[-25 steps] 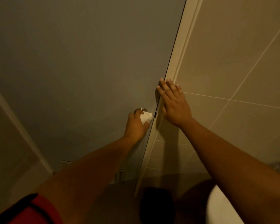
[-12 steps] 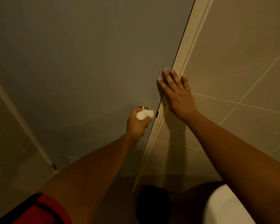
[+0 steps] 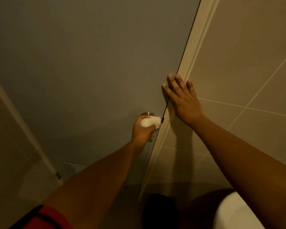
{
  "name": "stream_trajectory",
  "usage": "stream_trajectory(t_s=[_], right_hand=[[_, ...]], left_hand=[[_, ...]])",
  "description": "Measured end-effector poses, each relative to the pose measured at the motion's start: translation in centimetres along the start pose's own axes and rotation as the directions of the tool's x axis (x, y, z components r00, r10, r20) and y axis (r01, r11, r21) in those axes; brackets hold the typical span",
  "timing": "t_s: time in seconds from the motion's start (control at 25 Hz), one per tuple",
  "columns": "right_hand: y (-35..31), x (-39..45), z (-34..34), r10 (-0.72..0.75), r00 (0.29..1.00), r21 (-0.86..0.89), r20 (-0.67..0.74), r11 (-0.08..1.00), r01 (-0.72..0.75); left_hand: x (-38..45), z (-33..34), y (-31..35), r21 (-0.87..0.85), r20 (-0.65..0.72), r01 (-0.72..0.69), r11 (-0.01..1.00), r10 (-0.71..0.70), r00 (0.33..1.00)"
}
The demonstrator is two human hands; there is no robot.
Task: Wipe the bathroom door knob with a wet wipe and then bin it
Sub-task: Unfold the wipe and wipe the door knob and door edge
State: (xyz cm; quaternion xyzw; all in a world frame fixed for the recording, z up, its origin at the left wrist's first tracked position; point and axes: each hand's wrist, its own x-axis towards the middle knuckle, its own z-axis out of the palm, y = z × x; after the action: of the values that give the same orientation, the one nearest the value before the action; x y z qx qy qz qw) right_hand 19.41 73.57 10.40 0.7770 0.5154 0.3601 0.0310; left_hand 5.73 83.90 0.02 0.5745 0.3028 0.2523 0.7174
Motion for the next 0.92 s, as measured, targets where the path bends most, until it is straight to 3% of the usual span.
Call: stream_trajectory(t_s=[0.08, 0.12, 0.2, 0.24, 0.32, 0.4, 0.48, 0.56, 0.72, 0.92], right_hand=[[0.0, -0.1, -0.3, 0.002, 1.000, 0.007, 0.016, 1.000, -0.002], [0.0, -0.2, -0.6, -0.001, 1.000, 0.015, 0.030, 1.000, 0.001], [-0.3, -0.3, -1.2, 0.016, 0.999, 0.056, 0.046, 0.998, -0.019], [-0.8, -0.5, -1.4, 0.048, 0.998, 0.093, 0.042, 0.994, -0.051], [-2.4, -1.3, -1.1, 0.134, 0.990, 0.185, 0.031, 0.973, -0.138], [-4.4, -2.7, -0.1, 0.206, 0.978, 0.273, 0.031, 0.940, -0.207], [-6.2, -4.4, 1.1, 0.297, 0.955, 0.384, -0.009, 0.883, -0.271], [-7.7, -5.4, 2.0, 0.386, 0.922, 0.539, -0.020, 0.781, -0.315], [-10.2, -5.0, 2.8, 0.382, 0.894, 0.664, 0.234, 0.609, -0.434], [-11.9, -4.9, 2.7, 0.389, 0.844, 0.753, 0.371, 0.406, -0.518]], left_hand=[[-0.3, 1.2, -0.1, -0.483, 0.044, 0.172, 0.859, -0.172, 0.984], [-0.3, 1.5, -0.1, -0.618, 0.071, 0.190, 0.763, -0.187, 0.980], [-0.1, 1.6, -0.4, -0.704, 0.049, 0.179, 0.687, -0.204, 0.978], [0.0, 1.5, -0.5, -0.676, 0.026, 0.173, 0.717, -0.211, 0.977], [-0.1, 0.7, -0.5, -0.413, -0.033, 0.144, 0.899, -0.173, 0.984], [-0.3, -0.8, -0.3, 0.037, -0.072, 0.027, 0.999, -0.025, 0.997], [-0.5, -2.4, -0.2, 0.273, -0.025, -0.123, 0.954, 0.135, 0.991], [0.0, -3.6, -0.1, 0.369, 0.032, -0.198, 0.908, 0.201, 0.979], [1.1, -5.8, 0.7, 0.468, 0.068, -0.173, 0.867, 0.160, 0.985], [1.6, -7.5, 1.8, 0.723, 0.340, -0.411, 0.555, 0.232, 0.911]])
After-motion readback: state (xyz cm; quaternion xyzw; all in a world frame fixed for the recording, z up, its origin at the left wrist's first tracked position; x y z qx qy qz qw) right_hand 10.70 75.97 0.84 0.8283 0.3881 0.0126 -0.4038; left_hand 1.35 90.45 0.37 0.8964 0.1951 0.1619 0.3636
